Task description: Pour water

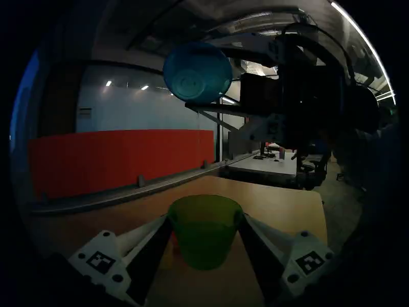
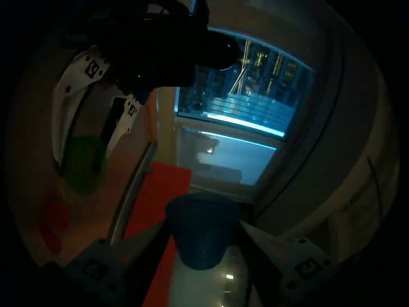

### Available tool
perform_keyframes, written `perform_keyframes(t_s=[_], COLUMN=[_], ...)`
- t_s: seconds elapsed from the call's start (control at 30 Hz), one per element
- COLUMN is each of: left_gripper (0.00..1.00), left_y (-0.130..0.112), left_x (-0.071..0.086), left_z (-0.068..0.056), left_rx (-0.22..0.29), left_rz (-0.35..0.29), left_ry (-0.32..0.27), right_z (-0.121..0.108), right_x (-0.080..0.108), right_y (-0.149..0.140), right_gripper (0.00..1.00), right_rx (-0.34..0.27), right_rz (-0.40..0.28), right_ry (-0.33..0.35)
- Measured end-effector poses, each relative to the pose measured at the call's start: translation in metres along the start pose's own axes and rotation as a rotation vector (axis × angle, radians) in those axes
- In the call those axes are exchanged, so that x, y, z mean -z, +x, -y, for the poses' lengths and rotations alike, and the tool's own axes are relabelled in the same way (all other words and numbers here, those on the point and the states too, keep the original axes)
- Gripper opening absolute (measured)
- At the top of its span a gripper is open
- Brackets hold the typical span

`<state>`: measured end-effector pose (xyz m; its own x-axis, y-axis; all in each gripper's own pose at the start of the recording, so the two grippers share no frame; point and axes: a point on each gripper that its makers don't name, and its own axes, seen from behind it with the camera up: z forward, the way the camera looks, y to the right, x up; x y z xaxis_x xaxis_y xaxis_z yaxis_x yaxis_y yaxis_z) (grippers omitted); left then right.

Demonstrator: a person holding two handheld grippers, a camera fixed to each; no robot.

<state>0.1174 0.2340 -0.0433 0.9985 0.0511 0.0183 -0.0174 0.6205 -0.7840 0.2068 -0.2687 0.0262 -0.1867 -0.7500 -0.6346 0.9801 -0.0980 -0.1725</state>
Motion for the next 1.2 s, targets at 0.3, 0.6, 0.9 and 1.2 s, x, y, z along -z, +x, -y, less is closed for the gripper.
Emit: perform_keyframes(t_s=[0.3,0.6,0.9,1.2], left_gripper=[0.86,0.86,0.86,0.86], left_y=[0.001,0.005,0.006,0.008], left_x=[0.001,0.002,0.003,0.003], left_z=[0.002,0.004,0.007,0.01], left_rx=[0.001,-0.005,-0.01,-0.015], left_rz=[-0.004,-0.009,-0.01,-0.01], left_ry=[0.004,0.014,0.025,0.035], right_z=[0.001,0.0,-0.002,-0.003], right_x=[0.001,0.004,0.012,0.024], right_y=[-0.004,-0.022,-0.015,0.0], right_gripper=[0.89,0.89,0.89,0.89], right_rx=[-0.086,-0.375,-0.762,-1.191], right_rz=[-0.003,0.004,-0.008,-0.026], right_ry=[0.0,-0.011,0.009,0.072])
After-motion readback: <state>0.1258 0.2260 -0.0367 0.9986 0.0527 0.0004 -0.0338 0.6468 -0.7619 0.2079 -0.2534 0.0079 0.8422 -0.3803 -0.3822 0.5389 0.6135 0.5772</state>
